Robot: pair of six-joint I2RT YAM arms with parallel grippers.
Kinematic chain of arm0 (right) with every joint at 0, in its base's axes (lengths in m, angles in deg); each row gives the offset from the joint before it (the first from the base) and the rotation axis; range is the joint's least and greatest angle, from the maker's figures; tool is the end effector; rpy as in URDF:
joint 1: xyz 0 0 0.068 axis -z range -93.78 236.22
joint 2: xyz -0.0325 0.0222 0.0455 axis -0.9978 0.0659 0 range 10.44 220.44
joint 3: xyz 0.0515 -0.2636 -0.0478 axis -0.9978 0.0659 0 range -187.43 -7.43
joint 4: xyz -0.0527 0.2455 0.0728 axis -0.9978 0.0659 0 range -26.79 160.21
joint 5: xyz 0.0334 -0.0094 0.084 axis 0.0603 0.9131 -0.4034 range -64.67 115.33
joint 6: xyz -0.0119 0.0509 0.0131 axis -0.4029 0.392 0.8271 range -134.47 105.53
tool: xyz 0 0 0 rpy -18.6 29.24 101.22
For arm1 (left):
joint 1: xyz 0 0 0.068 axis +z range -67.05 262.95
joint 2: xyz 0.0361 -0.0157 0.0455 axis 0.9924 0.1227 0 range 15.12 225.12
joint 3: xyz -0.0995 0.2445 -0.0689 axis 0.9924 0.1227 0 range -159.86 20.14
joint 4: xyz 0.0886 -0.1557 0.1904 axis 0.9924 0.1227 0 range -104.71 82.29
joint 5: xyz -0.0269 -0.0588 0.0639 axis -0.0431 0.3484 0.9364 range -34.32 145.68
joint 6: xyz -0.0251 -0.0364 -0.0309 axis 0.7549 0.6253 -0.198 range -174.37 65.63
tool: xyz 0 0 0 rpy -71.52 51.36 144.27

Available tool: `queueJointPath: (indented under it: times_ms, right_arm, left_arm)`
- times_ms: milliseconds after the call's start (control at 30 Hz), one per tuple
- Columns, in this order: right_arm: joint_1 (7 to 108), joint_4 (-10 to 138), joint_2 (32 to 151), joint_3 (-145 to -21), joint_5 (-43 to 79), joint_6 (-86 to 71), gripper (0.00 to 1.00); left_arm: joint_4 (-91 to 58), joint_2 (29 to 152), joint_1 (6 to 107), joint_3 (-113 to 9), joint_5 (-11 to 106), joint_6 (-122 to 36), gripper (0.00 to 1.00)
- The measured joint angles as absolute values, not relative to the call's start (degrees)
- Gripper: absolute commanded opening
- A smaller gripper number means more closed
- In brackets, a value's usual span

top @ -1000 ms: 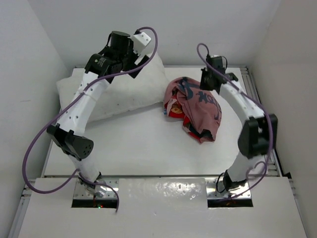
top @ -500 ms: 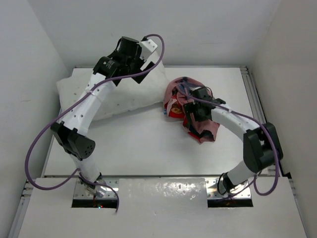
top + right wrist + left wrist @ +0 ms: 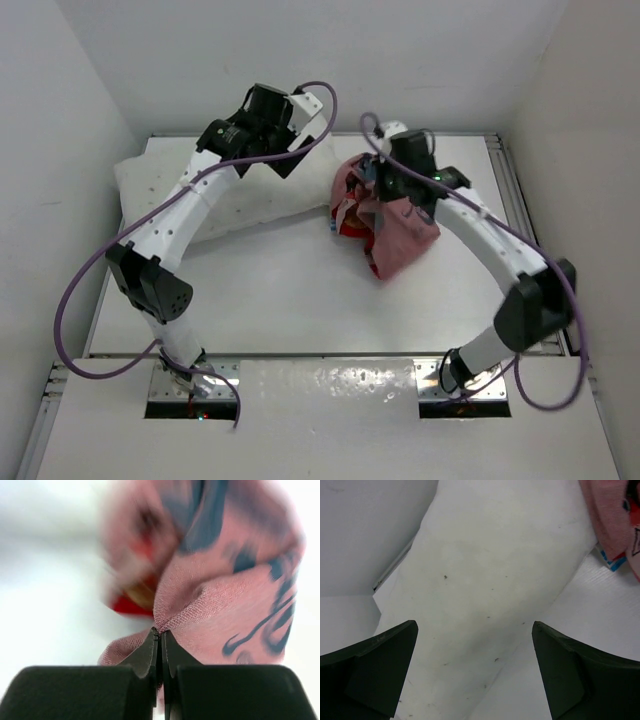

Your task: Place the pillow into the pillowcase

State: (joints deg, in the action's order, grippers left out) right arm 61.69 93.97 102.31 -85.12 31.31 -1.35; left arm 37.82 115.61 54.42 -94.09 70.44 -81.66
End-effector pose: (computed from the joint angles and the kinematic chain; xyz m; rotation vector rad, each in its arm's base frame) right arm 0.3275 0.1453 0.2983 -0.1836 2.3516 0.1991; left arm 0.3349 -0.1716 0.4216 0.9220 2.0367 0.2775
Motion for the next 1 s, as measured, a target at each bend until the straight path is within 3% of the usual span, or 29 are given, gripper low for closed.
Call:
queueJointPath:
  times_ms: [200,400,433,467,500,533,567,700,733,767,800,833,867,933,967,1000]
  right_arm:
    - [68.11,78.36,84.19,-84.75,22.43,7.72,0.00]
    - [75.15,72.57,79.01,-79.20,19.88,14.96,0.00]
    - [76.49,73.49,79.34,-77.23,20.16,15.85,0.08]
    - [77.67,74.63,79.75,-76.23,20.60,16.68,0.27]
    - [79.72,77.29,80.61,-75.13,21.12,18.13,0.77]
    - [82.06,79.68,81.53,-74.35,22.15,19.42,0.92]
    - [85.64,82.43,82.99,-73.52,22.83,20.20,0.99]
    - [96.40,91.72,87.36,-70.30,28.03,22.83,0.99]
    - [96.92,93.29,87.23,-69.14,29.60,23.00,0.96]
    - [96.07,93.84,86.44,-68.03,31.33,22.76,0.87]
    - [93.99,93.62,85.13,-66.94,32.40,21.56,0.65]
    - [91.37,92.77,83.71,-66.11,32.97,19.94,0.04]
    - [87.52,91.54,82.03,-65.49,33.67,17.93,0.00]
    - [80.44,88.83,80.02,-65.49,33.38,14.74,0.03]
    - [76.88,87.72,79.78,-65.93,32.99,13.17,0.47]
    - [74.30,87.20,80.13,-66.54,32.69,12.18,0.59]
  left_arm:
    - [38.50,115.63,51.60,-93.39,63.27,-81.71,0.97]
    - [36.90,116.64,47.32,-90.59,57.52,-81.73,0.97]
    - [36.03,117.14,46.79,-89.87,57.11,-81.68,0.97]
    - [35.07,117.49,46.35,-88.91,56.93,-81.55,0.97]
    - [34.11,117.90,45.94,-87.78,56.87,-81.51,0.97]
    - [33.41,118.38,45.57,-86.55,56.98,-81.40,0.97]
    - [32.68,118.82,45.24,-85.31,57.04,-81.25,0.97]
    - [31.61,120.00,44.72,-81.55,57.41,-80.79,0.97]
    - [31.35,120.15,44.65,-81.17,57.48,-80.72,0.97]
    - [31.18,120.26,44.58,-80.87,57.65,-80.50,0.97]
    - [31.00,120.26,44.54,-80.65,57.87,-80.28,0.97]
    - [30.83,120.26,44.47,-80.63,58.20,-79.94,0.97]
    - [30.48,120.26,44.41,-80.63,58.62,-79.69,0.97]
    - [29.93,120.26,44.34,-80.63,59.58,-79.32,0.97]
    - [29.80,120.26,44.32,-80.63,60.21,-79.24,0.97]
    - [29.73,120.26,44.30,-80.63,60.91,-79.10,0.97]
